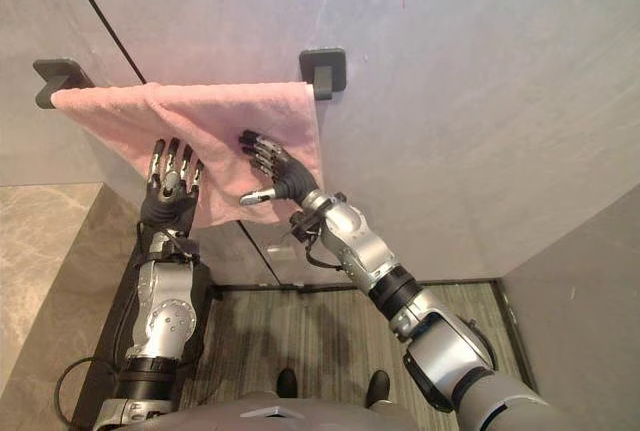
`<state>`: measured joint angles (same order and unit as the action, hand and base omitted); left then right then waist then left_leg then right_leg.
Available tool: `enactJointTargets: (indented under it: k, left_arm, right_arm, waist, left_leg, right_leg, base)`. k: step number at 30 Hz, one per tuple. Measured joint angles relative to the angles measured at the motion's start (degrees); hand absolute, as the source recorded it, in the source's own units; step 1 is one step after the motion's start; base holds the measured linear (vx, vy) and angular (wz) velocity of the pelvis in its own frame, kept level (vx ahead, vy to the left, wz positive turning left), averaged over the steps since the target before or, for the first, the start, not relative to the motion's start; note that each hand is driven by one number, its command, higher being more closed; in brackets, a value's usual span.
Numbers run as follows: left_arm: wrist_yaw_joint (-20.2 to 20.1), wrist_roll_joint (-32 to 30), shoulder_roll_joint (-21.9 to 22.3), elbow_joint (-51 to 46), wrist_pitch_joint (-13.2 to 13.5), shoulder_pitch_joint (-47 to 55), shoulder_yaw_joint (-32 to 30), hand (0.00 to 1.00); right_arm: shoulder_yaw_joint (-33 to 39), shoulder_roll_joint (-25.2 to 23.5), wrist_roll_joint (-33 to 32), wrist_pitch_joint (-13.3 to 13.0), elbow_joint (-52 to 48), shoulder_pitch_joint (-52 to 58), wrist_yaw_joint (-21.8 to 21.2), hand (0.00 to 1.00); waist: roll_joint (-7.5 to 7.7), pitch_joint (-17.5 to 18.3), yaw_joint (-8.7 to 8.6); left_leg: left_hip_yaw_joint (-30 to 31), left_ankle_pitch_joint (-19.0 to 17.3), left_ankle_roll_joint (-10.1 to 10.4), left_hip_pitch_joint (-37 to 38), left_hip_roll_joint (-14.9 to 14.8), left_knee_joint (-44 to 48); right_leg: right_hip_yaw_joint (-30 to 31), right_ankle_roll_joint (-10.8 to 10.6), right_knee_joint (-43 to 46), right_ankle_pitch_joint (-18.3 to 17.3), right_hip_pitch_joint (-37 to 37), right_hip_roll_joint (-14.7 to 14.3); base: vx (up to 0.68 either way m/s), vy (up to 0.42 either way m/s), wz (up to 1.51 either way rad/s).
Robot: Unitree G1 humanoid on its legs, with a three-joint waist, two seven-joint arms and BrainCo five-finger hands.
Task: Organize washtable
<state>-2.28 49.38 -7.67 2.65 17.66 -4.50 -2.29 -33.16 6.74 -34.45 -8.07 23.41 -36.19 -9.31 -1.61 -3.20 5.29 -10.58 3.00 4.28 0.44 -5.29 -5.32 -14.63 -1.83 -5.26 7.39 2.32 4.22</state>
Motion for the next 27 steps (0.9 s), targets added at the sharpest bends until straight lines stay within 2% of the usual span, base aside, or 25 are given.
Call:
enactJointTargets:
  k: [6, 15, 17, 22, 27]
  left_arm:
    - [2.0, -0.3, -2.4, 4.5, 0.1, -2.9, -2.6, 0.00]
    - [6.4, -1.4, -7.4, 20.7, -0.1, -7.3, -13.4, 0.00]
    - [7.2, -1.4, -9.3, 23.6, -0.1, -7.6, -14.2, 0.00]
    - [8.1, -1.4, -10.0, 27.5, -0.3, -7.6, -18.0, 0.00]
    - [8.5, -1.7, -10.3, 30.5, -0.7, -7.2, -18.4, 0.00]
  right_arm:
    - [5.5, -0.1, 0.3, 0.0, 1.9, -2.7, 2.6, 0.00]
    - [11.3, 0.6, -0.6, -0.2, 1.3, -0.8, 3.1, 0.00]
    - [11.9, 1.4, -1.1, -0.2, 1.3, 1.1, 3.2, 0.00]
    - [14.3, 2.6, -2.7, -0.2, 1.3, 4.8, 3.8, 0.00]
    - [16.0, 4.4, -2.7, -0.2, 1.3, 8.6, 4.4, 0.00]
  waist:
    - [1.41, -0.8, 0.05]
    - [1.70, -2.2, -0.01]
    - [1.71, -2.2, -0.02]
    - [1.72, -2.3, 0.03]
    - [1.71, -4.0, 0.08]
  left_leg:
    - [-0.3, 0.2, 0.0, -1.1, -0.1, 0.0]
    - [-2.6, 0.4, 0.0, -1.2, -0.4, 0.0]
    - [-2.9, 0.4, 0.0, -1.1, -0.4, 0.0]
    - [-3.1, 0.4, 0.1, -1.0, -0.5, 0.0]
    - [-3.2, 0.3, 0.3, -0.9, -0.8, -0.1]
  right_leg:
    - [1.0, 0.3, 0.0, 0.7, 1.5, -0.1]
    - [3.0, 0.5, 0.0, 1.4, 2.7, -0.5]
    - [3.3, 0.5, 0.0, 1.4, 2.7, -0.6]
    - [3.6, 0.5, -0.1, 1.4, 2.7, -0.7]
    - [3.9, 0.7, -0.2, 1.5, 2.8, -1.0]
  base:
    - [-0.04, -0.004, -0.04]
    - [-0.01, -0.003, -0.12]
    - [0.02, -0.002, -0.06]
    - [0.00, -0.001, -0.03]
    - [-0.01, -0.007, -0.01]
